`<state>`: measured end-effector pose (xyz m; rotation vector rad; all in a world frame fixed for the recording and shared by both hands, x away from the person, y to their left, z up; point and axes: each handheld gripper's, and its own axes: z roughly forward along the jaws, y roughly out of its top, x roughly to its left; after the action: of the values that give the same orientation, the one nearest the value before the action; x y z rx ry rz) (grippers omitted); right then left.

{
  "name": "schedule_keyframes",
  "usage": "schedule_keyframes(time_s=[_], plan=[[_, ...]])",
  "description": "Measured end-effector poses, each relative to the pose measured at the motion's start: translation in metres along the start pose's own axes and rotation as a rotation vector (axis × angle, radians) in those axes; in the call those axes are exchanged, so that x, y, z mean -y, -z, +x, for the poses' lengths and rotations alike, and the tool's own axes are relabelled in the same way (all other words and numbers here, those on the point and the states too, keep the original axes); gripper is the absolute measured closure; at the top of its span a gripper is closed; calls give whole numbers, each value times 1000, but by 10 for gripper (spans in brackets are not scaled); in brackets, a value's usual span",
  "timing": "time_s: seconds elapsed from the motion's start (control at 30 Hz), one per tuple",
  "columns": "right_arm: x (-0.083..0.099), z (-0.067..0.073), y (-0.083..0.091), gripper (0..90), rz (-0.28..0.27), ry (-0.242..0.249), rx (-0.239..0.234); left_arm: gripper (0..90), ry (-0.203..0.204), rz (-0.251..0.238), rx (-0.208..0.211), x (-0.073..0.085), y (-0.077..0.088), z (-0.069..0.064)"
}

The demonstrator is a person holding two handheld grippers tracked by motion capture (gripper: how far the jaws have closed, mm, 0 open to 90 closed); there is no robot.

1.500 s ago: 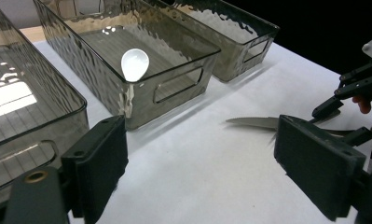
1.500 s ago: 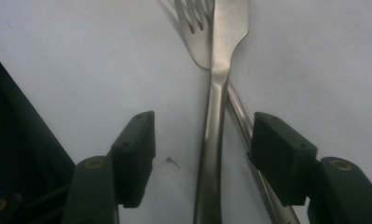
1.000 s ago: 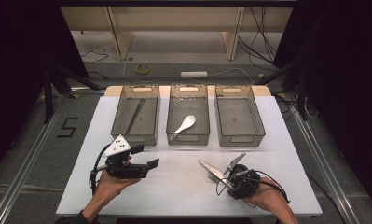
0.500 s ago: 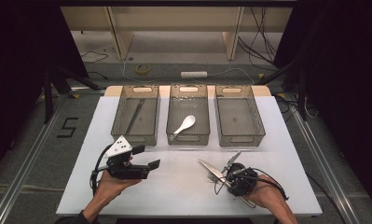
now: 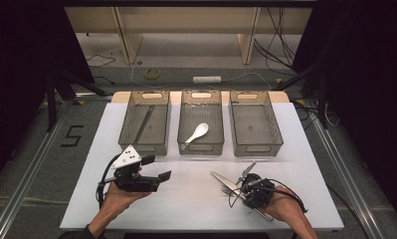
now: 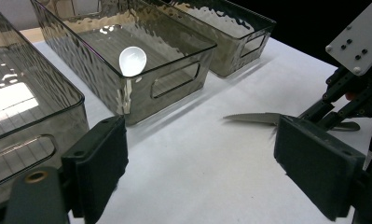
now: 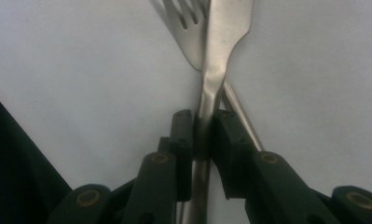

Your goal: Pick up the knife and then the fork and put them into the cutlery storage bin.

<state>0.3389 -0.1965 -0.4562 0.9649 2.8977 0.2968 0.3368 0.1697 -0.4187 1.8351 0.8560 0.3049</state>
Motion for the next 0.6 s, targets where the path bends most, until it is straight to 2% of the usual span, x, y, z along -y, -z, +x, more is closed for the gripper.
schedule_keyframes(time_s=[0.07, 0.47, 0.6], plan=[[2, -2, 0, 803, -12, -5, -13, 168, 0, -1, 0, 0, 0, 0], [4, -3, 3, 809, -29, 19, 0, 169, -3, -3, -1, 0, 1, 0], [7, -6, 11, 809, -69, 20, -16, 169, 1, -9, 0, -1, 1, 0]])
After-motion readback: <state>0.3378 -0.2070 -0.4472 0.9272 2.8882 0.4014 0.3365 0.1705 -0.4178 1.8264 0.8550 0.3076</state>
